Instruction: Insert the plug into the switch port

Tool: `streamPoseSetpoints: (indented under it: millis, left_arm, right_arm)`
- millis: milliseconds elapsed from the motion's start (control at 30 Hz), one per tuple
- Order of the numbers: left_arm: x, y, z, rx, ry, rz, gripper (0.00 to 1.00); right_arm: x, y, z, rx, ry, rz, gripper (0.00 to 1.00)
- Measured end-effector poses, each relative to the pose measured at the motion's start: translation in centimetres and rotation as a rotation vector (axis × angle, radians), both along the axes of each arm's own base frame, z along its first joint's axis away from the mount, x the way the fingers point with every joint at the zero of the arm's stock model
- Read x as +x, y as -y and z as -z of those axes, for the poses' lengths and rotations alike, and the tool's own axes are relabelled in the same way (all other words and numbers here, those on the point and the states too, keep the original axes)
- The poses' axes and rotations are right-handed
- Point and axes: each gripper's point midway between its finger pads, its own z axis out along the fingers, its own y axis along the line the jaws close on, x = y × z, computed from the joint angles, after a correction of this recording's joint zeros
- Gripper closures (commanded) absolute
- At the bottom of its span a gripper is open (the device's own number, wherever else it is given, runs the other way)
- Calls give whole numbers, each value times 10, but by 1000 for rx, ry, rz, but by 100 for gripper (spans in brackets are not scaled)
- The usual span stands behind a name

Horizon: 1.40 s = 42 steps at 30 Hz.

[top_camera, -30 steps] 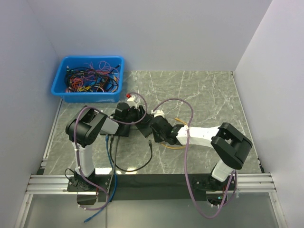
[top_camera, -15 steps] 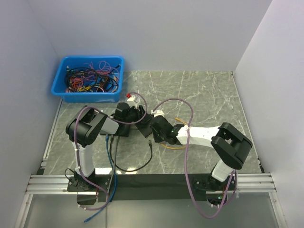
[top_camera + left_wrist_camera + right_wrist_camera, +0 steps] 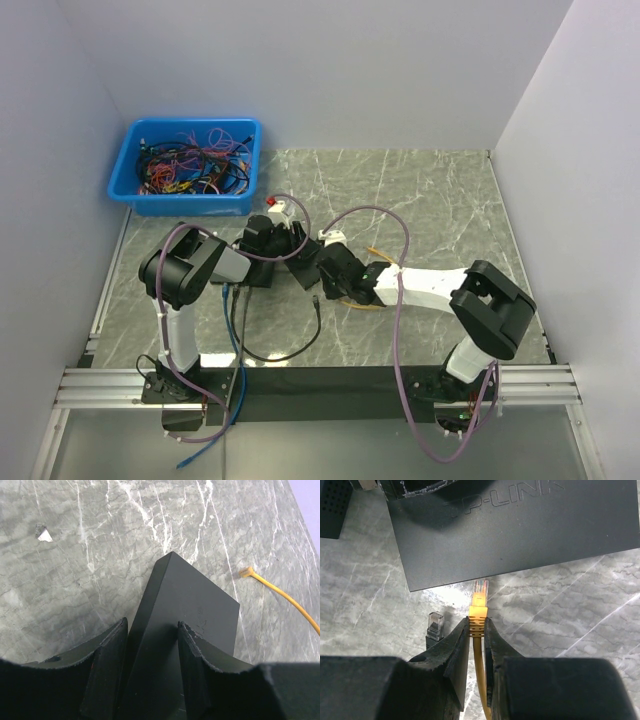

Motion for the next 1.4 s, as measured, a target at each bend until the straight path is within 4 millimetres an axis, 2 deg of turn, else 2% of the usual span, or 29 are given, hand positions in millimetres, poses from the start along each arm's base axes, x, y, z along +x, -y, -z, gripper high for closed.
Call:
streamPoseSetpoints:
  millis: [267, 533, 967, 1400]
  left_arm:
    - [0, 0, 0, 2, -1, -3, 50]
    - [0, 1, 0, 3, -1, -4, 50]
    - [1, 1, 0, 3, -2, -4, 50]
    - [2, 2, 1, 2, -5, -3, 50]
  right_arm:
    - [-4, 0, 3, -2, -8, -9, 100]
    - [-24, 8, 11, -14, -23, -22, 100]
    - [-15, 4, 5, 2, 23, 0, 100]
    - [-10, -3, 9, 8, 34, 2, 100]
